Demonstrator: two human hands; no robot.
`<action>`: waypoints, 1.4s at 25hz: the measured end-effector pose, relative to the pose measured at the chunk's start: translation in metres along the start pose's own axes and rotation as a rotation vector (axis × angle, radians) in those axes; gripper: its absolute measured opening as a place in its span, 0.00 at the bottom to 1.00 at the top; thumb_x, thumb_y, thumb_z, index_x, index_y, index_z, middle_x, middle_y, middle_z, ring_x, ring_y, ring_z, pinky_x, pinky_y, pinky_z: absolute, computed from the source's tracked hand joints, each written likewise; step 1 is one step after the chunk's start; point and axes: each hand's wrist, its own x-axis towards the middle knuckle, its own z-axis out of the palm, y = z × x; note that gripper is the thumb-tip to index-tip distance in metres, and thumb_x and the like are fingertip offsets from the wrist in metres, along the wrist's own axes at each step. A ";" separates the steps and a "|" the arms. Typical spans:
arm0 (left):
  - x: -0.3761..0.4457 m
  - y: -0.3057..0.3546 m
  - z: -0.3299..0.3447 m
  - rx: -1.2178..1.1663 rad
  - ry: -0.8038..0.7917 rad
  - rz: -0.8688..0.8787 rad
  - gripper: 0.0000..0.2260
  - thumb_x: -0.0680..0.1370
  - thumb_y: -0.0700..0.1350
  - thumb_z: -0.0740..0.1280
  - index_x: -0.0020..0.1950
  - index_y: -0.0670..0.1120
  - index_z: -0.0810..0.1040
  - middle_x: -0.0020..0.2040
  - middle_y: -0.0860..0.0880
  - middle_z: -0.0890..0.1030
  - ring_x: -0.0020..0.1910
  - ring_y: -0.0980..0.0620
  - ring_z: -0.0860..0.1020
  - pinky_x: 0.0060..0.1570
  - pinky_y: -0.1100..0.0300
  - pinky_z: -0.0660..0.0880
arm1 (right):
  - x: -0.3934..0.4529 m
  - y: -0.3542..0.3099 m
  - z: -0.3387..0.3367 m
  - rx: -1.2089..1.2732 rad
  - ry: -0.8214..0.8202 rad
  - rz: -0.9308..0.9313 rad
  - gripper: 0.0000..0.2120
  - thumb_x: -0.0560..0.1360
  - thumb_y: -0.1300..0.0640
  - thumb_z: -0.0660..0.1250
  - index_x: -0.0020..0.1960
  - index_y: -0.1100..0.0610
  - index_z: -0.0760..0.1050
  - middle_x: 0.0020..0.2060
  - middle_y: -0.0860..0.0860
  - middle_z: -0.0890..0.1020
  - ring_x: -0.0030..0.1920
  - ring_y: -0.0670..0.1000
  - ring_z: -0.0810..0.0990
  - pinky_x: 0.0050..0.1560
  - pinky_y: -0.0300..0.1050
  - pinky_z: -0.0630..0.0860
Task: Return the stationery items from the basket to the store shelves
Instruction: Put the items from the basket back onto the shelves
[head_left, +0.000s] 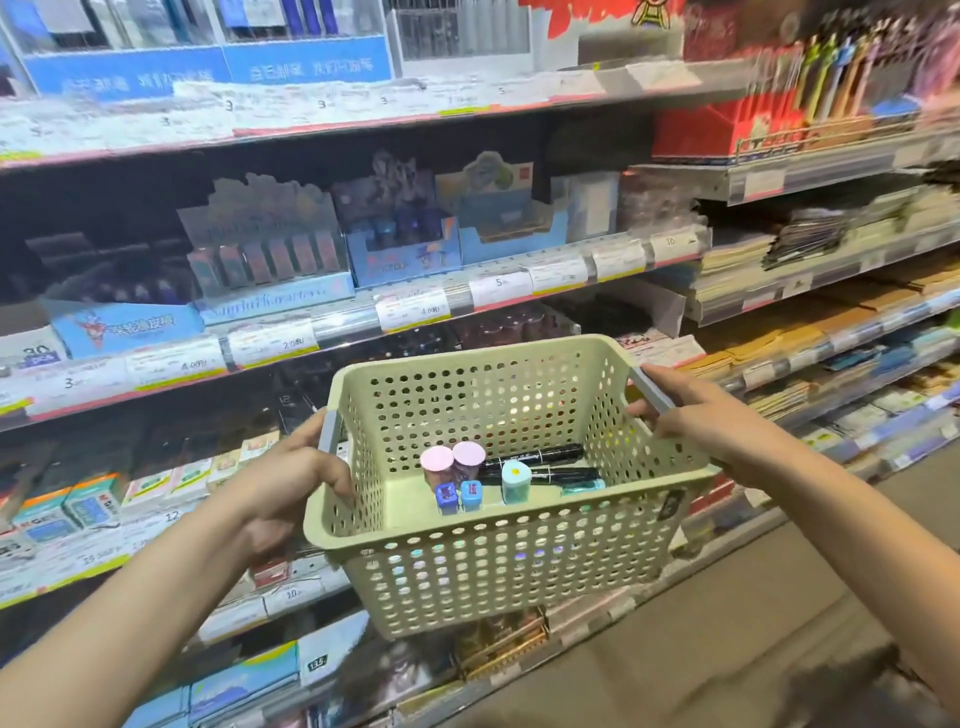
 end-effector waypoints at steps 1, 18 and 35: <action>0.002 0.004 0.002 0.002 -0.002 0.002 0.33 0.65 0.21 0.54 0.60 0.51 0.75 0.49 0.38 0.79 0.45 0.38 0.78 0.46 0.42 0.76 | 0.006 0.000 -0.002 -0.028 -0.011 -0.010 0.34 0.71 0.73 0.58 0.73 0.50 0.61 0.54 0.53 0.78 0.59 0.55 0.75 0.51 0.51 0.74; 0.038 0.011 0.089 -0.167 0.235 -0.054 0.33 0.68 0.22 0.53 0.56 0.57 0.77 0.43 0.38 0.80 0.42 0.39 0.76 0.36 0.52 0.74 | 0.123 -0.006 -0.075 -0.818 -0.101 -0.475 0.32 0.70 0.58 0.68 0.71 0.54 0.62 0.65 0.54 0.67 0.66 0.55 0.67 0.67 0.53 0.66; 0.011 0.019 0.135 -0.238 0.271 -0.081 0.33 0.63 0.25 0.57 0.58 0.56 0.76 0.47 0.35 0.79 0.36 0.41 0.76 0.29 0.55 0.76 | 0.164 -0.012 0.008 -1.691 -0.827 -0.651 0.17 0.67 0.52 0.75 0.52 0.59 0.80 0.48 0.51 0.83 0.47 0.52 0.80 0.41 0.43 0.76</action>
